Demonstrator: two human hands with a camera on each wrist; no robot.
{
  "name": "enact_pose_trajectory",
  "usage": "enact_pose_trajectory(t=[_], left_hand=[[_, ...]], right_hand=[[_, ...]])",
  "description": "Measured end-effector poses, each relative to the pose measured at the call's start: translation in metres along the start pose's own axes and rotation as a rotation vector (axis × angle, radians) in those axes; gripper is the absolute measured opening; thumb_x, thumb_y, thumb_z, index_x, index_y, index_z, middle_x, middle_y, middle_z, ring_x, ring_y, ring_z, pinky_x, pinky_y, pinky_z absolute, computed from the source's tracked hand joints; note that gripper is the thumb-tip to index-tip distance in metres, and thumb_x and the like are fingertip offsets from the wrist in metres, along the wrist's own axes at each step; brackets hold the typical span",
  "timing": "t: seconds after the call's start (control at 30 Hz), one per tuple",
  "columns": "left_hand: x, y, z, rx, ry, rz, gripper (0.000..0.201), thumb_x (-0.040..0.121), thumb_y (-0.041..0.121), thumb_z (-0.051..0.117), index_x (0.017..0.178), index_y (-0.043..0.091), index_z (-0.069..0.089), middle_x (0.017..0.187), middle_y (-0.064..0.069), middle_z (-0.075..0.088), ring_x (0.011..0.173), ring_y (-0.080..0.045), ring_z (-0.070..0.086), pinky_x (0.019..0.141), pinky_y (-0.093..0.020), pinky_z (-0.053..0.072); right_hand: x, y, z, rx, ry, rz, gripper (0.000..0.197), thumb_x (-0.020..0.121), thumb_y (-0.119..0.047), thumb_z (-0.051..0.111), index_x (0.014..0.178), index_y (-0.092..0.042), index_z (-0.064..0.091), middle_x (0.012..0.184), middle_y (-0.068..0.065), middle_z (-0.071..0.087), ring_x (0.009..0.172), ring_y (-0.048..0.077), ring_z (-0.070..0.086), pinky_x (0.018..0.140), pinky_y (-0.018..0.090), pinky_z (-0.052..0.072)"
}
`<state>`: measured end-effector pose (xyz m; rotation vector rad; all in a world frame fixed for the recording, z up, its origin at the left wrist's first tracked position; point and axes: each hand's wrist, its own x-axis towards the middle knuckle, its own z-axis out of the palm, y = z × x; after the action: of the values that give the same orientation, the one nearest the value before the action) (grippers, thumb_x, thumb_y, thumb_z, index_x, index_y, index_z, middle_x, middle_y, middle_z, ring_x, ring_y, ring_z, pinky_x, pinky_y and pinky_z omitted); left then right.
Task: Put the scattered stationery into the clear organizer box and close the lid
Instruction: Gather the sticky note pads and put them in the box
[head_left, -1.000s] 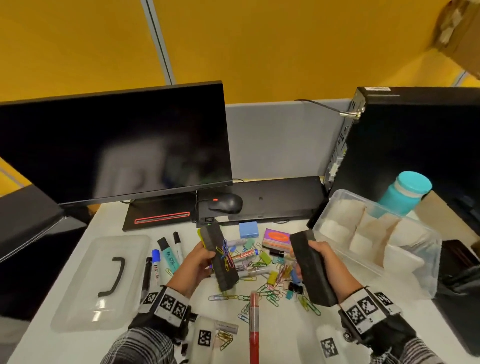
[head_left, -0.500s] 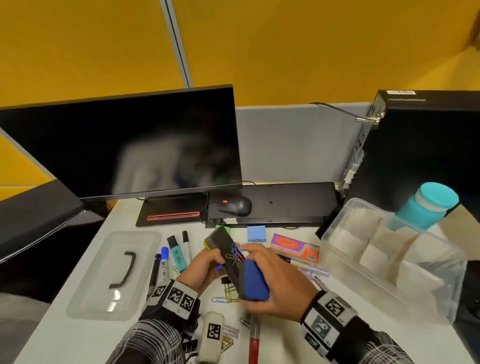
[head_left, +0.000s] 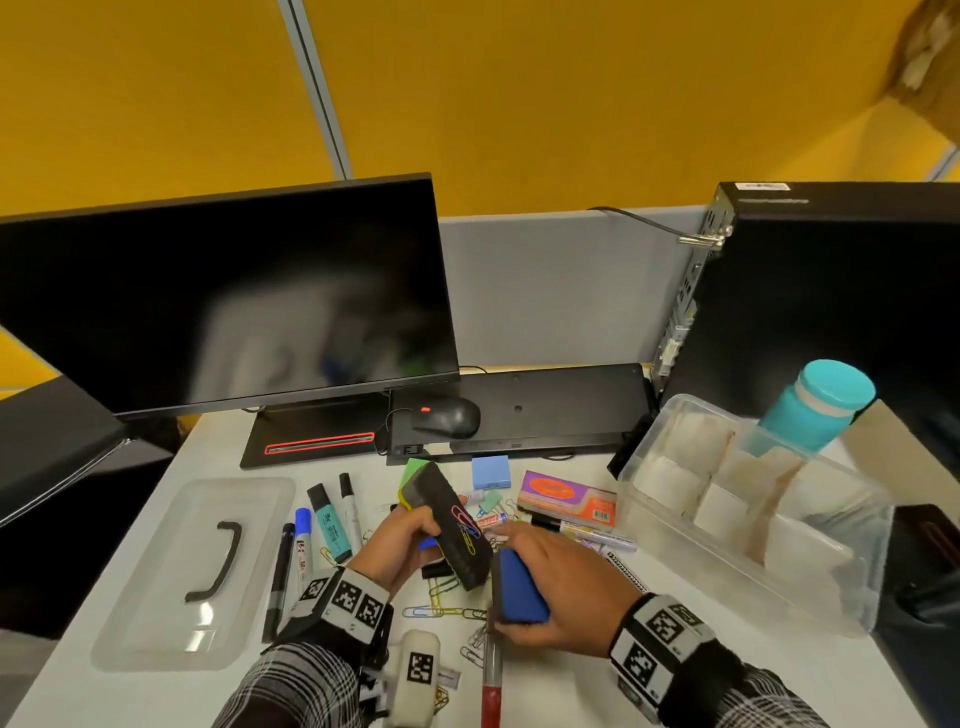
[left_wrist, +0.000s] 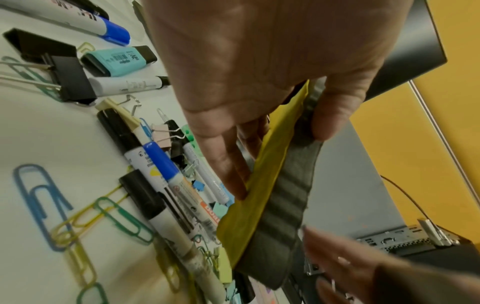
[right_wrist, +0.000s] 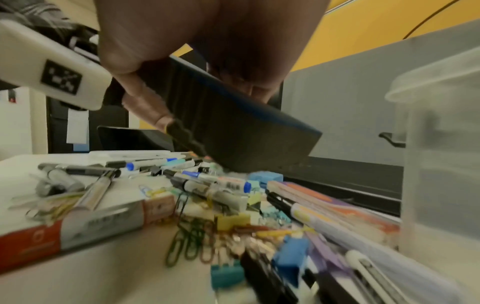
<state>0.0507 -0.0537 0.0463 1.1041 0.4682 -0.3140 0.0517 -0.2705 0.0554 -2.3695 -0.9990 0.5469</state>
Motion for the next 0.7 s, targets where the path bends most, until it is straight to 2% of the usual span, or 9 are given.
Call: enact_pose_trajectory(t=[0.07,0.13,0.2,0.27,0.3,0.37,0.5,0.6,0.7], left_hand=[[0.004,-0.004,0.004,0.049,0.002,-0.011,0.060,0.056,0.004,0.049,0.115,-0.005,0.049,0.105,-0.020,0.060,0.085,-0.024,0.063,0.067,-0.031,0.058],[0.007,-0.006,0.009,0.076,-0.019,-0.009,0.060,0.056,0.005,0.048,0.115,-0.004,0.053,0.106,-0.017,0.062,0.091,-0.023,0.060,0.068,-0.030,0.057],[0.008,-0.005,0.011,0.048,-0.039,0.000,0.052,0.061,0.004,0.047,0.111,-0.002,0.057,0.106,-0.016,0.064,0.095,-0.024,0.059,0.070,-0.031,0.057],[0.008,-0.003,0.009,-0.011,-0.037,0.012,0.036,0.070,-0.001,0.044,0.103,-0.001,0.060,0.104,-0.017,0.065,0.098,-0.028,0.059,0.076,-0.036,0.055],[0.008,-0.003,0.005,-0.035,-0.024,0.020,0.034,0.071,-0.001,0.044,0.101,0.001,0.060,0.105,-0.017,0.065,0.099,-0.029,0.058,0.079,-0.039,0.054],[0.007,-0.003,-0.002,-0.059,-0.001,0.032,0.041,0.061,0.003,0.047,0.101,0.001,0.059,0.105,-0.016,0.065,0.098,-0.029,0.059,0.079,-0.040,0.054],[0.005,-0.006,-0.007,-0.031,-0.011,0.044,0.042,0.056,0.002,0.048,0.097,0.002,0.058,0.089,-0.013,0.069,0.083,-0.024,0.065,0.069,-0.035,0.059],[0.004,-0.007,-0.002,0.031,-0.045,0.056,0.055,0.053,0.004,0.054,0.108,0.001,0.056,0.105,-0.018,0.064,0.096,-0.027,0.062,0.077,-0.036,0.057],[0.000,-0.004,0.010,0.185,-0.114,0.074,0.062,0.058,0.006,0.054,0.120,0.010,0.052,0.114,-0.014,0.062,0.102,-0.023,0.060,0.077,-0.030,0.055]], right_hand=[[0.005,-0.007,-0.003,0.012,0.029,-0.027,0.075,0.074,-0.062,0.063,0.133,-0.026,0.032,0.150,-0.013,0.025,0.122,0.009,0.043,0.099,0.025,0.038],[0.009,-0.017,-0.004,0.021,0.032,-0.054,0.070,0.076,-0.057,0.065,0.129,-0.023,0.035,0.153,-0.014,0.015,0.119,0.011,0.046,0.092,0.025,0.040],[0.011,-0.020,0.000,0.012,0.028,-0.061,0.067,0.076,-0.055,0.064,0.127,-0.021,0.037,0.154,-0.011,0.013,0.119,0.013,0.045,0.090,0.026,0.039],[0.011,-0.016,0.003,-0.023,0.009,-0.050,0.068,0.076,-0.057,0.063,0.127,-0.021,0.036,0.147,-0.006,0.026,0.117,0.014,0.045,0.091,0.028,0.040],[0.010,-0.012,0.005,-0.044,-0.009,-0.041,0.068,0.076,-0.058,0.063,0.126,-0.022,0.035,0.137,-0.004,0.035,0.109,0.014,0.047,0.087,0.029,0.041],[0.008,-0.004,0.006,-0.071,-0.038,-0.008,0.062,0.075,-0.059,0.064,0.119,-0.025,0.036,0.115,-0.004,0.046,0.092,0.011,0.047,0.079,0.028,0.041],[0.009,0.003,0.000,0.037,0.038,0.076,0.056,0.072,-0.058,0.066,0.112,-0.031,0.036,0.095,-0.012,0.046,0.080,0.006,0.048,0.070,0.022,0.044],[0.016,0.001,-0.006,0.202,0.170,0.132,0.060,0.074,-0.058,0.065,0.118,-0.031,0.036,0.098,-0.014,0.047,0.082,0.003,0.051,0.068,0.017,0.042],[0.023,0.003,-0.011,0.487,0.303,0.192,0.080,0.068,-0.072,0.061,0.131,-0.032,0.031,0.118,-0.013,0.049,0.103,0.006,0.053,0.084,0.022,0.048]])
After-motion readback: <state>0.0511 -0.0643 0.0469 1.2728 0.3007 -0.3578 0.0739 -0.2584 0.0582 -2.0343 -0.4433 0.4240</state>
